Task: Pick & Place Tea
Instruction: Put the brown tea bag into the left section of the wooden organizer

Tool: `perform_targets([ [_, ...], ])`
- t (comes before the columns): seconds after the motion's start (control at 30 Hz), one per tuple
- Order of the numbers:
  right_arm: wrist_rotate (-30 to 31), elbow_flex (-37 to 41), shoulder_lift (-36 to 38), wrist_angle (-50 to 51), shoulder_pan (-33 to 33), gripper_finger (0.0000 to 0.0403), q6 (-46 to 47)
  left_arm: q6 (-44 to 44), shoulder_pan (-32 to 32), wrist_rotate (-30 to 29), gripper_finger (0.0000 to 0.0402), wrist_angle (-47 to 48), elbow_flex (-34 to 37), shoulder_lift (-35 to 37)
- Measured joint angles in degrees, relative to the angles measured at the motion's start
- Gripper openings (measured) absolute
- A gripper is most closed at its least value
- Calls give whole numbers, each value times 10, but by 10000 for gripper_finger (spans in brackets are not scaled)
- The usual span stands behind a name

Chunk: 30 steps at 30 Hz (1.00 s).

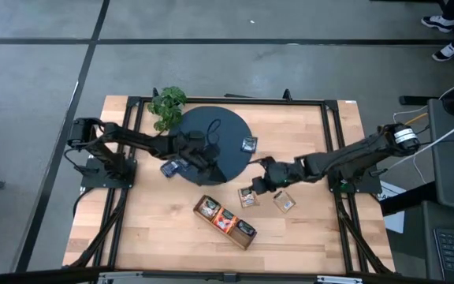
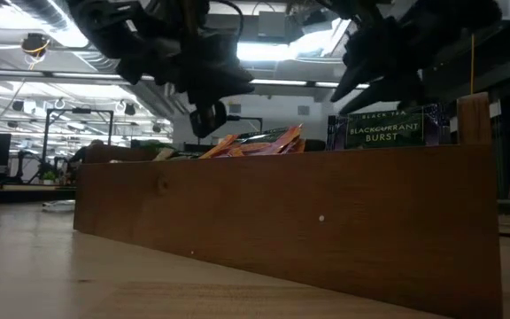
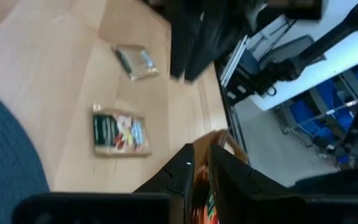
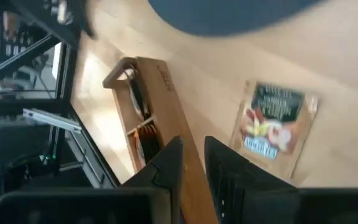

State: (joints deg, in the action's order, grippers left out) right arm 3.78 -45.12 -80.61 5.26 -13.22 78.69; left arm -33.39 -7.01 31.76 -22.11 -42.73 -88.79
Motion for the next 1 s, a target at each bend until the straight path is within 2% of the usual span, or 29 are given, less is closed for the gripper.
perform_targets([
  [0.13, 13, 0, -15, -3, -28, 58, 66, -35, -11, 1, 41, 2, -4, 0],
  [0.33, 12, 0, -50, -34, -46, 7, 111, -104, -32, 1, 36, 46, -4, 0],
  [0.5, 12, 0, -80, -36, -47, 7, 125, -137, -45, 5, 27, 85, -4, 0],
  [0.83, -32, 0, -158, -26, -47, 4, 125, -173, -48, 14, 3, 87, -4, -3],
  [1.0, -41, -3, -208, -33, -45, 4, 124, -186, -47, 14, 6, 87, -4, -3],
])
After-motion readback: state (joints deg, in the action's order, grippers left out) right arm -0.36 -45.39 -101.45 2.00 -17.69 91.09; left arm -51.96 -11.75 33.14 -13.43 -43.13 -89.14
